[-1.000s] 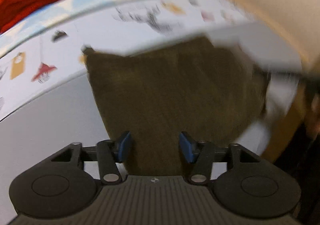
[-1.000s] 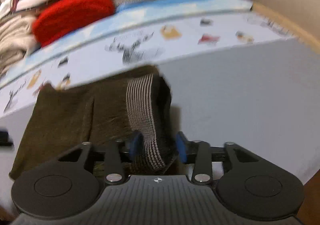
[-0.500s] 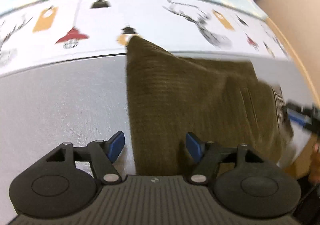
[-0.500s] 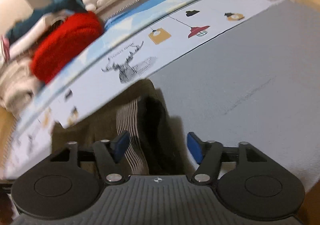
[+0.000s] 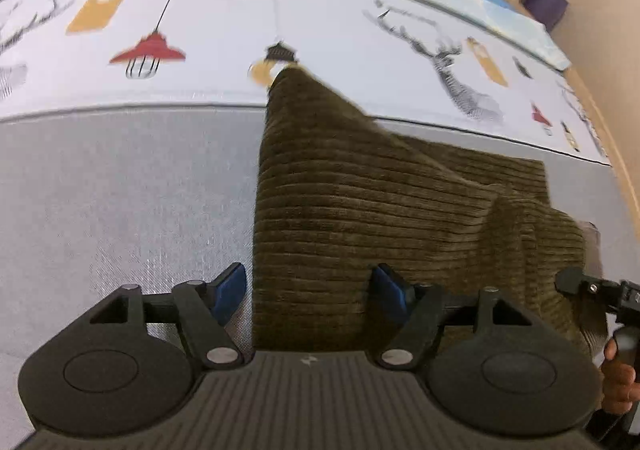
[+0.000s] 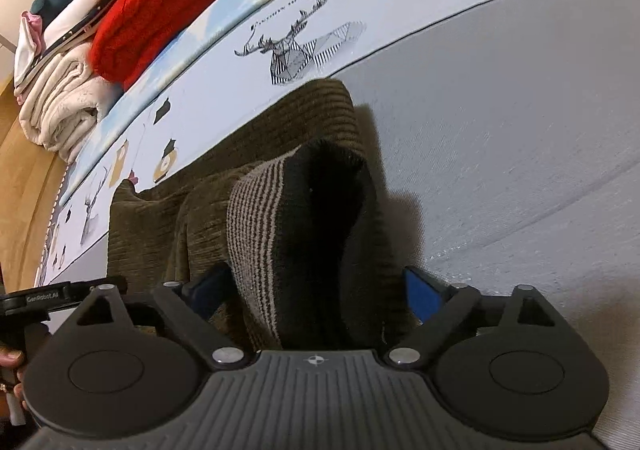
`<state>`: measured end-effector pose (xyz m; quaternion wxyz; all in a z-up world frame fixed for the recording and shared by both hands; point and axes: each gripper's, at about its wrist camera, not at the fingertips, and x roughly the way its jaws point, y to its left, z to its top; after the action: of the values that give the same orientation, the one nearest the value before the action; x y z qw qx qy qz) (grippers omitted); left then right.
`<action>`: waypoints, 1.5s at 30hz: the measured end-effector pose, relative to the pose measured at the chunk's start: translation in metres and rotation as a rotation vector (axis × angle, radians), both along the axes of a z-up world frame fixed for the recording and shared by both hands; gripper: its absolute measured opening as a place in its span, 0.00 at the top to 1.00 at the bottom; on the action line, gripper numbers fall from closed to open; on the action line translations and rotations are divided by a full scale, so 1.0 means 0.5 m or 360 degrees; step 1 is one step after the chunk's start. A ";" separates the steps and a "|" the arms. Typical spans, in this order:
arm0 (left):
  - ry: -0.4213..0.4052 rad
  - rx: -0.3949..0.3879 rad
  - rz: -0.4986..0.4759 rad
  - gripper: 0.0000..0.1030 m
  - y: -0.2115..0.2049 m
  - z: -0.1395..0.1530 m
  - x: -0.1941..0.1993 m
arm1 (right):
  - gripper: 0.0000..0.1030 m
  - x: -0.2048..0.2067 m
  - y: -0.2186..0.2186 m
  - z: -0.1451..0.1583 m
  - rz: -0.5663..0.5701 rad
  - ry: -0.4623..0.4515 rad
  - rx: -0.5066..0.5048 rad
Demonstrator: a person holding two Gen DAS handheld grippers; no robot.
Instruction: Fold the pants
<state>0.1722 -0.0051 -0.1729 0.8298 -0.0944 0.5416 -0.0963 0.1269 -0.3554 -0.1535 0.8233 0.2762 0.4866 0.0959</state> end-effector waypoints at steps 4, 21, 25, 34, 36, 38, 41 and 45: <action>0.0022 -0.0103 0.0006 0.21 0.000 -0.027 0.020 | 0.09 0.001 0.007 -0.005 0.0000 -0.0012 -0.0024; -0.0600 0.0048 -0.0026 0.78 0.020 0.134 0.008 | 0.55 -0.015 0.092 0.113 -0.0030 -0.0534 -0.0131; -0.0735 0.0011 0.0083 0.77 0.094 0.189 0.040 | 0.54 0.037 0.146 0.164 -0.0019 -0.0735 -0.0107; -0.0602 0.0155 0.0429 0.53 0.223 0.173 0.112 | 0.36 0.219 0.258 0.113 0.0081 -0.0426 -0.0231; -0.0520 0.0140 0.0290 0.53 0.211 0.163 0.110 | 0.36 0.230 0.259 0.100 0.0060 -0.0378 -0.0286; -0.0454 0.0228 0.0130 0.52 0.183 0.146 0.107 | 0.36 0.235 0.256 0.091 0.0065 -0.0339 -0.0277; -0.0194 0.0410 -0.0021 0.52 0.161 0.079 0.102 | 0.34 0.238 0.271 0.073 0.0088 -0.0254 -0.0339; -0.0089 0.0400 0.0018 0.40 0.180 0.055 0.092 | 0.33 0.230 0.273 0.071 0.0030 -0.0219 -0.0308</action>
<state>0.2182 0.0851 -0.1456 0.8504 0.0100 0.5255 -0.0256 0.2418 -0.2190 -0.1181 0.8765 0.1837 0.4386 0.0750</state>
